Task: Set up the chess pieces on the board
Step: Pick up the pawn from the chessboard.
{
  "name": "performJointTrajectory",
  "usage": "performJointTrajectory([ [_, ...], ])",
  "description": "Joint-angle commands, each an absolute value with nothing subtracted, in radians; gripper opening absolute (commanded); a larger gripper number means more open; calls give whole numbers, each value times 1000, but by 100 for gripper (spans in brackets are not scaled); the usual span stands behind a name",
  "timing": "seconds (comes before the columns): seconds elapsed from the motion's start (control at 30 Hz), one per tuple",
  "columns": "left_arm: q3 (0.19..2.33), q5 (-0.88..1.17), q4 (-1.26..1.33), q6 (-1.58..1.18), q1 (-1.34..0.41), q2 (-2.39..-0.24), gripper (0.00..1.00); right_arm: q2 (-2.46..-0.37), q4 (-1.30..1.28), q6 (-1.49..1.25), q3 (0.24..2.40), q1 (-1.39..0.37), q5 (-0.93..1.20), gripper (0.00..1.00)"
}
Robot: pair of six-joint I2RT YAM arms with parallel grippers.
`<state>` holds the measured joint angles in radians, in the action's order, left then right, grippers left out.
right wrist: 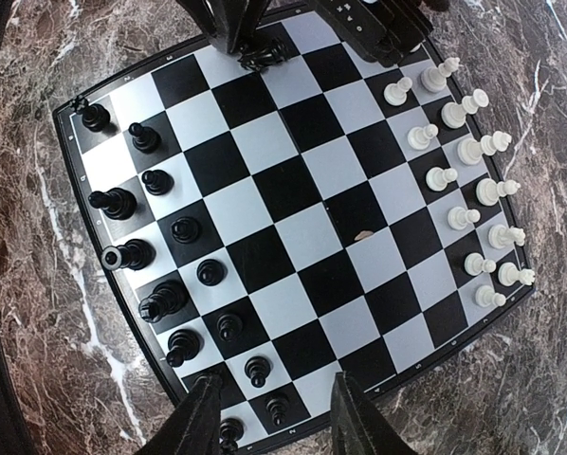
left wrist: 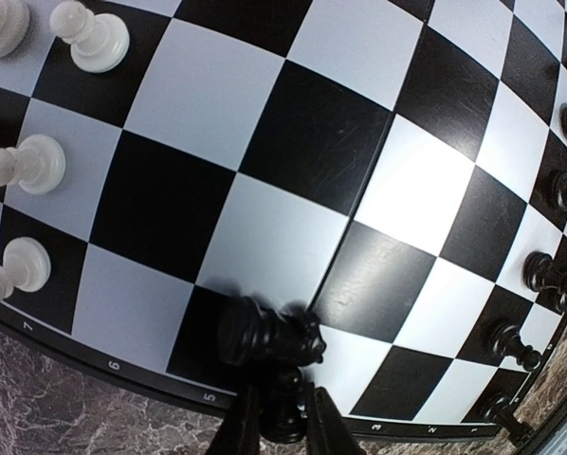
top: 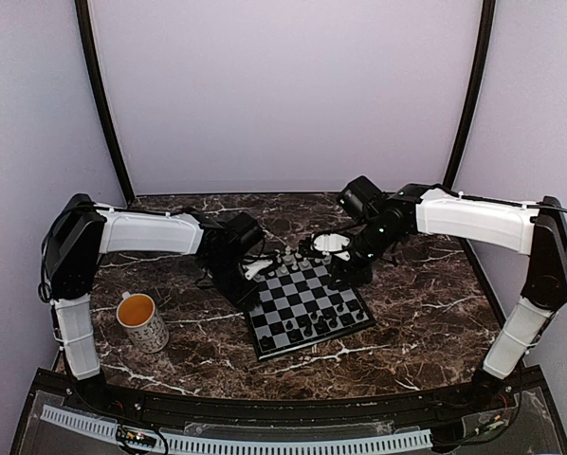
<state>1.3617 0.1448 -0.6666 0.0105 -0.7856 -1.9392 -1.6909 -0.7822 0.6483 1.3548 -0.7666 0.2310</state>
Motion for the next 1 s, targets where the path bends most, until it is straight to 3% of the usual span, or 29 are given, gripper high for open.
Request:
performJointTrajectory([
  [0.0, 1376, 170, -705, 29, -781, -1945, 16, -1697, -766, 634, 1371, -768, 232, 41],
  [0.07, 1374, 168, -708, 30, -781, -1942, 16, -1697, -769, 634, 1375, -767, 233, 41],
  [0.2, 1364, 161, -708, 30, -783, -1939, 27, -1701, -770, 632, 1382, -767, 234, 41],
  [0.67, 1365, 131, -729, 28, -797, -1935, 24, -1707, -776, 629, 1394, -767, 238, 40],
  [0.97, 1362, 105, -738, 30, -814, -1932, 29, -1715, -778, 629, 1400, -767, 243, 41],
])
